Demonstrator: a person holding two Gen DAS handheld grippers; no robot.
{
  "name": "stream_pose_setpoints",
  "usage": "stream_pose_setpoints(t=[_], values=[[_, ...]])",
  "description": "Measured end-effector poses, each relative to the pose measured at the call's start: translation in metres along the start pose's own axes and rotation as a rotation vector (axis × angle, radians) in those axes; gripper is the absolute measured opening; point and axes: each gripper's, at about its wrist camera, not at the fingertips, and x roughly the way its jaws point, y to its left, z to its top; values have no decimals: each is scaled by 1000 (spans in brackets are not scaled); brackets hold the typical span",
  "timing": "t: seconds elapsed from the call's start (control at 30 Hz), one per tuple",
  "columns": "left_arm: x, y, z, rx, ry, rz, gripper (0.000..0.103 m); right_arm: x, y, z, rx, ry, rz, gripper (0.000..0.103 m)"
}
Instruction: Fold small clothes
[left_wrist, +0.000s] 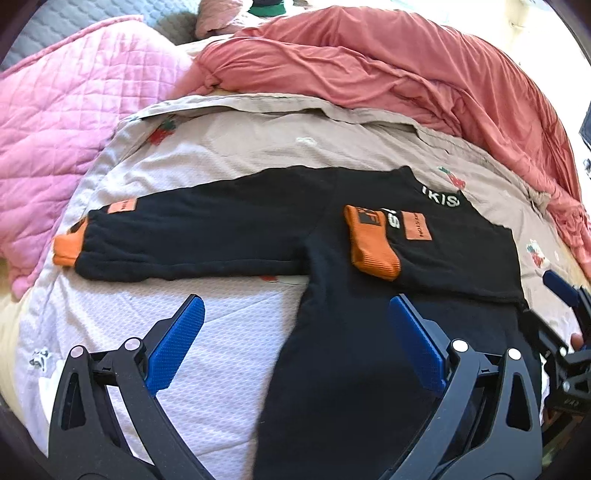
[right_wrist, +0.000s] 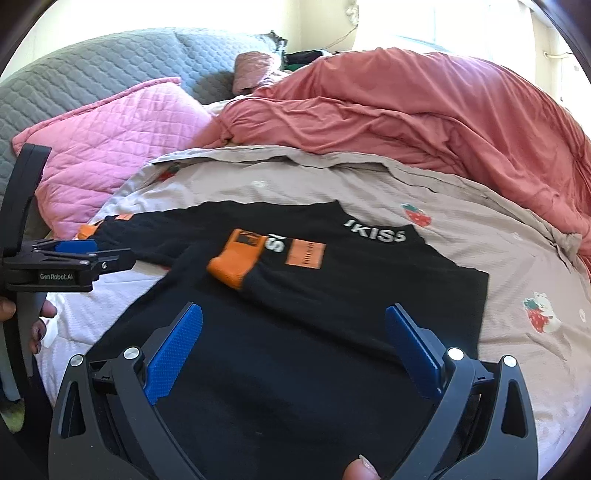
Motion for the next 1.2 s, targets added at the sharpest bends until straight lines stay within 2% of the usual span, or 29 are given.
stream_pose_setpoints(t=[0.17,0.43,0.53,0.67,0.8,0.87,0.9,1.0,1.07,1.1,1.13,1.17,1.2], values=[[-6,25,-1,-46,-5,9,94,5,23,3,-23,11,27,99],[-8,77,6,-178,-18,33,94,17,59,10,-25,22,78,99],[-8,106,8,-259,-33,48,94,21,73,12,-26,28,92,99],[-3,156,5,-445,-36,65,94,28,87,11,-36,45,106,99],[8,197,0,-588,-28,70,93,32,98,5,-59,64,117,99],[14,215,-2,-678,-39,45,84,34,101,0,-70,76,113,99],[16,220,-3,-708,-45,42,76,35,101,-2,-72,81,113,99],[26,232,-1,-762,-62,31,60,36,98,-8,-71,97,110,99],[32,239,0,-784,-67,31,58,36,94,-11,-67,104,103,99],[35,245,1,-800,-79,30,51,36,92,-13,-63,107,100,99],[37,248,2,-810,-86,25,40,36,88,-15,-59,111,94,99],[39,251,2,-822,-87,35,35,35,85,-16,-56,114,84,99],[41,254,3,-829,-86,48,20,35,81,-17,-52,116,75,99]])
